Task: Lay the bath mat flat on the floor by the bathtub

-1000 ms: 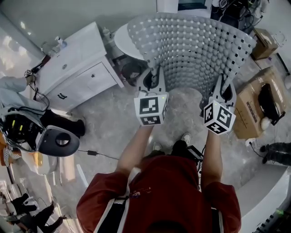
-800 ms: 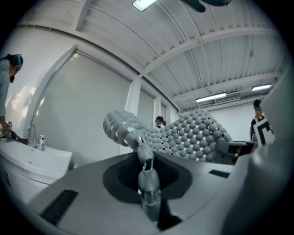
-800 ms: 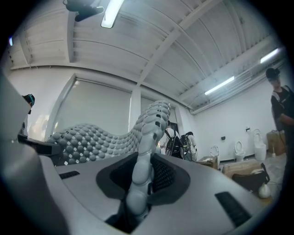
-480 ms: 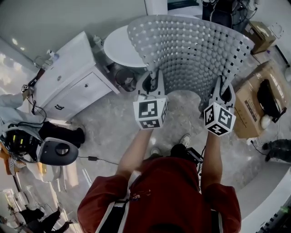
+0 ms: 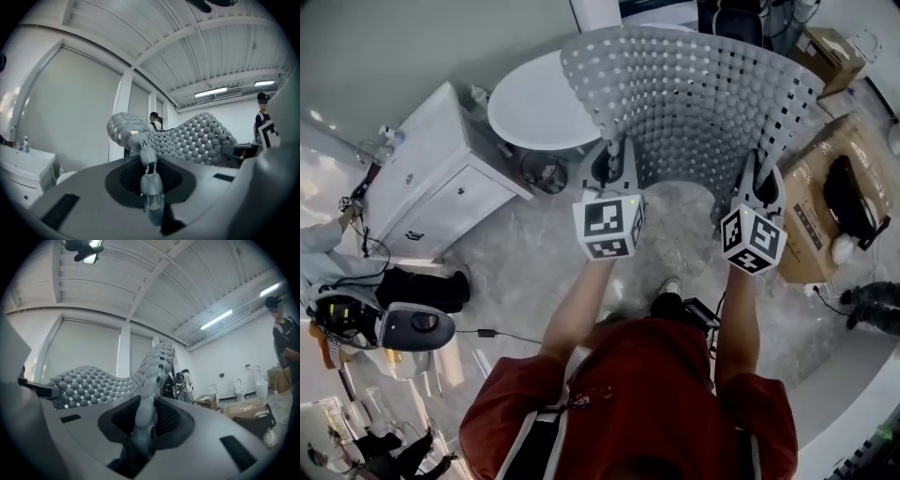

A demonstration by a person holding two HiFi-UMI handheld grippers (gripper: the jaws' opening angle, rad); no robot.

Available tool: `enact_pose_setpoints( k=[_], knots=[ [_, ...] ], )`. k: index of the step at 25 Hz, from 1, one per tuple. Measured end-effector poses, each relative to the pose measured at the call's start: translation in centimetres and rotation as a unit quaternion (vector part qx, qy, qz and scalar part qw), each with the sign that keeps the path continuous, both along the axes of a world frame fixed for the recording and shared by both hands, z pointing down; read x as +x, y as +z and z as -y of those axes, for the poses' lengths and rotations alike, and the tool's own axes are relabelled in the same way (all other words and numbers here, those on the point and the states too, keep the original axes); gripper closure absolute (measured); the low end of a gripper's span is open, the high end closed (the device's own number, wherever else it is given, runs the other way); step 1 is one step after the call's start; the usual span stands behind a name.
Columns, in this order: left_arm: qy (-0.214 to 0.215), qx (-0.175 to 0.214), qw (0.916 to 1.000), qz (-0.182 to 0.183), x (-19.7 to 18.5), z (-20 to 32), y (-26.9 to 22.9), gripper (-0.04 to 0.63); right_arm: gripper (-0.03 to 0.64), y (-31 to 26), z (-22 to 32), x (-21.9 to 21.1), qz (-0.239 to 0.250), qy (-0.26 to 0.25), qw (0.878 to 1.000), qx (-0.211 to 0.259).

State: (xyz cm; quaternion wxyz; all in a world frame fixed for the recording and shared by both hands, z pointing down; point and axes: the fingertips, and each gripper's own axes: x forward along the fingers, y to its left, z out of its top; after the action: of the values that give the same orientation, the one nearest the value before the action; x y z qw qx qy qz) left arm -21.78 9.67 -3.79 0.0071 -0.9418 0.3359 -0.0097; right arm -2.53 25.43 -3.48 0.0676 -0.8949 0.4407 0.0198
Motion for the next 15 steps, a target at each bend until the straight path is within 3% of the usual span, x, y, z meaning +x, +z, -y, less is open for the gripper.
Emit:
enact_pose_setpoints(
  k=[10, 15],
  knots=[
    [0.001, -0.002, 1.0, 0.009, 8.5, -2.5, 1.1, 0.546, 0.534, 1.5, -2.9, 8.8, 0.009, 0.004, 1.0, -0.005],
    [-0.003, -0.007, 0.9998, 0.018, 10.8, -3.3, 1.9, 0.546, 0.534, 2.5, -3.5, 11.4, 0.018, 0.0, 1.0, -0.009]
  ],
)
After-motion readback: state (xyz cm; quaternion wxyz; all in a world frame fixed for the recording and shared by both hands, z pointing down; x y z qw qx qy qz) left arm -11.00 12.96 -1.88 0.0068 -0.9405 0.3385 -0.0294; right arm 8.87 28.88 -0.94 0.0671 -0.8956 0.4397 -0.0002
